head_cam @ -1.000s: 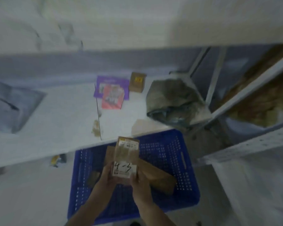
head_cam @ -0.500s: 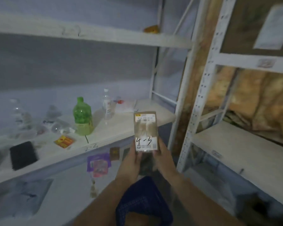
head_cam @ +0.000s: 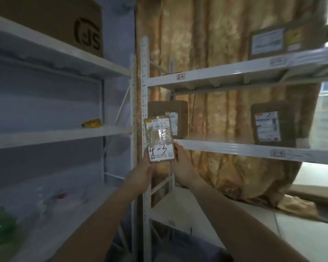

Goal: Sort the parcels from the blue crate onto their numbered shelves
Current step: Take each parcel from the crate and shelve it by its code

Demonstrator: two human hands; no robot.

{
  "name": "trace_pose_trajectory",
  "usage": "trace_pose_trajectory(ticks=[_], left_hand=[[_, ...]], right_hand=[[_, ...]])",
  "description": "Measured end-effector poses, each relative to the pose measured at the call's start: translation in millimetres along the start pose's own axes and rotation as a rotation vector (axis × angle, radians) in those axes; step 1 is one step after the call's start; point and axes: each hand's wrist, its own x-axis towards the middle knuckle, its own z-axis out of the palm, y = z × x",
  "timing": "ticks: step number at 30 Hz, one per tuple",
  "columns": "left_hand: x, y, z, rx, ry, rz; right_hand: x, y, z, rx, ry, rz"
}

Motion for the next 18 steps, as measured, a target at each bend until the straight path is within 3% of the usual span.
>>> trace_pose_trajectory(ticks=[6,18], left_hand=[[20.9,57.7,38.7,-0.048,0.005,0.149],[39.5,115.2,85.8,0.027,-0.047,0.193]], right_hand=[[1.5,0.4,-69.9,-0.081,0.060,0.070],[-7.9,-1.1,-148.5,-0.220,0.155,0.107]])
